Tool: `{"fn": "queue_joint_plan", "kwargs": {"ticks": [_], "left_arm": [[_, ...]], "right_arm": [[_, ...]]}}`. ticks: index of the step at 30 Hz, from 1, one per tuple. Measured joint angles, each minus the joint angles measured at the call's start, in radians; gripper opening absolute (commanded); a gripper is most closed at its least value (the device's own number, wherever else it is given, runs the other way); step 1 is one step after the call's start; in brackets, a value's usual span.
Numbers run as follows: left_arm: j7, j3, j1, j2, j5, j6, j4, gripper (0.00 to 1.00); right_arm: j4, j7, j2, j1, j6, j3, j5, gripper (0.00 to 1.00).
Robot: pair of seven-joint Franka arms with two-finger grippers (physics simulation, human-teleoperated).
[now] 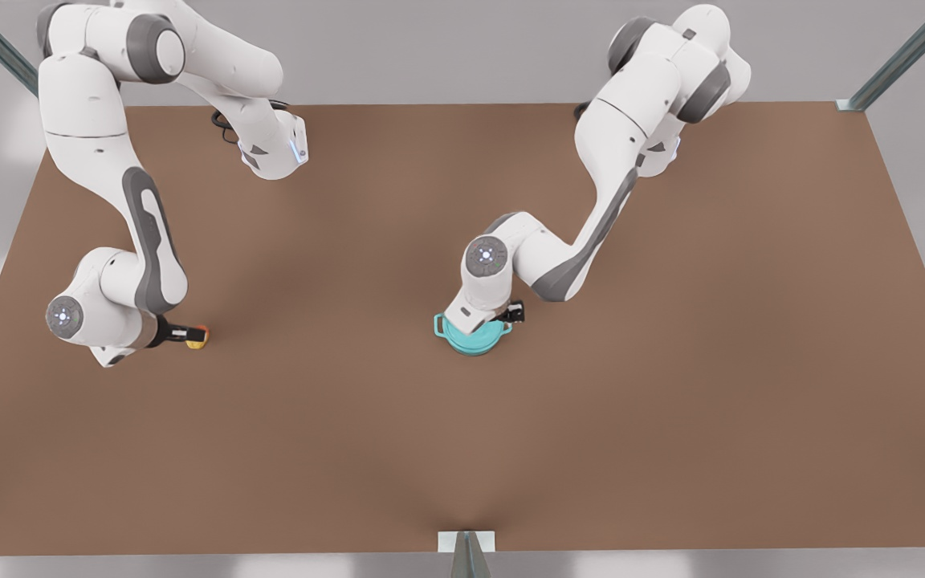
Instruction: Open the pot lid and put the potato into the pot
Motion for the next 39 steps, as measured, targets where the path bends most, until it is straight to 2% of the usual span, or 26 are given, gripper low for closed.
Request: {"fn": "queue_joint_plan", "kwargs": {"ticks": [11, 19, 29, 30, 31, 32, 33, 34, 38, 39], "left_arm": [[-0.170, -0.002, -0.049, 0.013, 0.012, 0.123, -0.035, 1.00], [-0.248, -0.001, -0.062, 0.046, 0.014, 0.172, -0.035, 1.00], [-0.313, 0.001, -0.056, 0.080, 0.063, 0.220, -0.056, 1.00], [-0.318, 0.001, -0.056, 0.080, 0.066, 0.225, -0.061, 0.96], [-0.322, 0.001, -0.056, 0.079, 0.069, 0.228, -0.063, 0.81], [-0.328, 0.001, -0.055, 0.078, 0.072, 0.230, -0.064, 0.75], [-0.333, 0.001, -0.056, 0.074, 0.074, 0.230, -0.065, 0.53], [-0.338, 0.001, -0.057, 0.069, 0.076, 0.226, -0.065, 0.38], [-0.355, 0.001, -0.055, 0.048, 0.080, 0.196, -0.050, 0.28], [-0.359, 0.002, -0.054, 0.047, 0.081, 0.191, -0.048, 0.28]], "right_arm": [[-0.045, 0.006, 0.055, -0.014, 0.126, 0.001, 0.004, 0.96], [-0.076, 0.012, 0.053, 0.001, 0.149, 0.000, -0.002, 0.89], [-0.079, 0.013, 0.078, -0.013, 0.156, -0.006, -0.006, 0.88], [-0.079, 0.013, 0.081, -0.013, 0.156, -0.006, -0.006, 0.87], [-0.079, 0.014, 0.084, -0.013, 0.156, -0.006, -0.007, 0.85], [-0.079, 0.014, 0.087, -0.012, 0.157, -0.007, -0.007, 0.83], [-0.079, 0.014, 0.087, -0.010, 0.157, -0.007, -0.007, 0.80], [-0.079, 0.014, 0.087, -0.009, 0.157, -0.006, -0.007, 0.73], [-0.079, 0.015, 0.080, -0.007, 0.152, -0.008, -0.006, 0.62], [-0.080, 0.015, 0.079, -0.007, 0.150, -0.007, -0.006, 0.59]]}}
